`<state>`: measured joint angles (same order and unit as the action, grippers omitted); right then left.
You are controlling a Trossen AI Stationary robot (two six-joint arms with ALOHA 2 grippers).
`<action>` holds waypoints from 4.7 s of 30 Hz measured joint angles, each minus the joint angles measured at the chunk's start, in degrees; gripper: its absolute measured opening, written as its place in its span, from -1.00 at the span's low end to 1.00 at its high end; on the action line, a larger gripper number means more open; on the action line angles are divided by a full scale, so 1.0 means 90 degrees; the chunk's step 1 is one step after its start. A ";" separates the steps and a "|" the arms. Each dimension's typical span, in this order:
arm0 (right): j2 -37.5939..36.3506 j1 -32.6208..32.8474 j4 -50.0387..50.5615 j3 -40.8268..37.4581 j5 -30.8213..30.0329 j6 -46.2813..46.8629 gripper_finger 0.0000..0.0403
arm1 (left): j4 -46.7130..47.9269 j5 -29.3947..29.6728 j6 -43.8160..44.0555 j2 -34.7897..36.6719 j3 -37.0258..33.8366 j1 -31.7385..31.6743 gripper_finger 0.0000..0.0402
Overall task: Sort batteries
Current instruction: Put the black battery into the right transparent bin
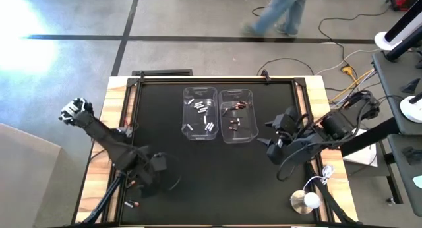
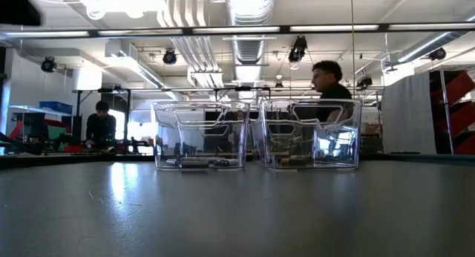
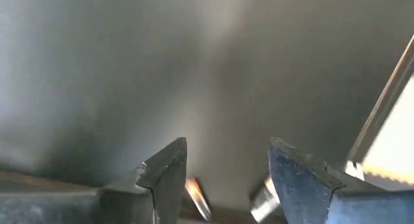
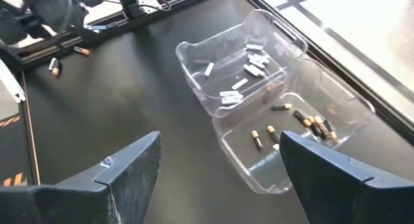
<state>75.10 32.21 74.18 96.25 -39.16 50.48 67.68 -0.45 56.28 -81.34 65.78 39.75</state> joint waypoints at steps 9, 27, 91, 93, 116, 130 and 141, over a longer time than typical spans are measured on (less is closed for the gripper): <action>0.0615 -0.0068 -0.0510 0.0000 0.0662 -0.0182 0.49 | -0.0676 -0.1897 0.1384 -0.0204 -0.1102 0.0666 -0.03; 0.0800 -0.0068 -0.0501 0.0000 0.0745 -0.0389 0.55 | -0.1815 -0.2854 0.1757 -0.0204 -0.2747 0.0687 -0.03; 0.2522 -0.0543 -0.6211 0.0624 0.2359 -0.3514 0.35 | -0.5235 0.5998 -0.1544 0.0731 0.0538 0.0113 -0.84; 0.2566 -0.0604 -0.6266 0.0624 0.2354 -0.3511 0.33 | -0.5917 0.5946 -0.2013 0.0737 0.0493 -0.0018 -0.84; 0.2294 -0.1139 -0.5707 0.0629 0.2192 -0.3744 0.14 | -0.7968 0.4884 -0.3865 0.0535 0.0507 -0.0380 -0.84; 0.2286 -0.1144 -0.5820 0.0631 0.2188 -0.3736 -0.01 | -0.7993 0.4871 -0.3821 0.0369 0.0507 -0.0604 -0.84; 0.2286 -0.1151 -0.5745 0.0631 0.2228 -0.3607 -0.65 | -0.7873 0.4837 -0.3866 0.0337 0.0507 -0.0612 -0.82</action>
<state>95.68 21.85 22.48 101.93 -19.10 18.01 -3.18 43.08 21.49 -78.30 70.35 34.24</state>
